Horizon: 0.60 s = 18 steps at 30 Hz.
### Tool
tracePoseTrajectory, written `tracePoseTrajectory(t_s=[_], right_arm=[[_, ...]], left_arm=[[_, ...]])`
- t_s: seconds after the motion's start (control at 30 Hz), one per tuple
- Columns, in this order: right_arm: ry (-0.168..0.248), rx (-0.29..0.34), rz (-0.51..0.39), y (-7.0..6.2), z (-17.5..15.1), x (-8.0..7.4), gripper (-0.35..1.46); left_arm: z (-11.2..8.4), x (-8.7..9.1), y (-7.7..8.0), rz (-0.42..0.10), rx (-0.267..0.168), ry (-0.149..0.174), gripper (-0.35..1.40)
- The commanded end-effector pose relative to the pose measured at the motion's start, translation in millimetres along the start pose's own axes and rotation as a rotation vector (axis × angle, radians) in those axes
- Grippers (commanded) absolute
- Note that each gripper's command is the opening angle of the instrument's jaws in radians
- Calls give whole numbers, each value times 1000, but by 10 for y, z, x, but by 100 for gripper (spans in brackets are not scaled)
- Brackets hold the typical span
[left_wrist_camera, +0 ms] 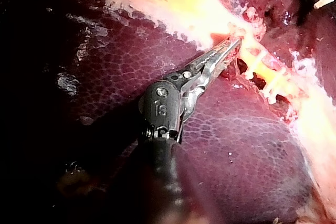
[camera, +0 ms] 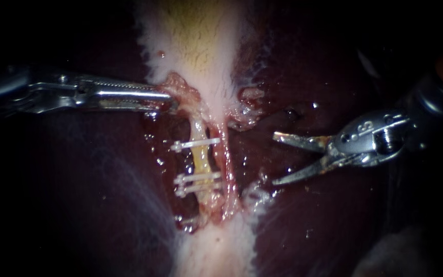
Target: Go to the cutting position left tube
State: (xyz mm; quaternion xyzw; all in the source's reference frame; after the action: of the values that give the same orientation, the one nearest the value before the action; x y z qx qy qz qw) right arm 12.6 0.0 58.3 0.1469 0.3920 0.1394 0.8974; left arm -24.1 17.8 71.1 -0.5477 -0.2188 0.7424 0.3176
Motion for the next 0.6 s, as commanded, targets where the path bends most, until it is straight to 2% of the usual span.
tracePoseTrajectory(t_s=[0.03,0.2,0.33,0.43,0.6], right_arm=[[0,0,0,0,0,0,145],[0,0,0,0,1,0,145],[0,2,1,0,2,1,145],[1,17,4,1,7,5,145],[12,148,28,-2,28,16,145]], left_arm=[[-2,2,1,-6,-2,-1,-35],[-19,16,16,-14,-9,-2,-35],[-41,34,35,-23,-22,-4,-35],[-57,43,47,-33,-23,8,-35],[-62,47,55,-29,-25,14,-35]])
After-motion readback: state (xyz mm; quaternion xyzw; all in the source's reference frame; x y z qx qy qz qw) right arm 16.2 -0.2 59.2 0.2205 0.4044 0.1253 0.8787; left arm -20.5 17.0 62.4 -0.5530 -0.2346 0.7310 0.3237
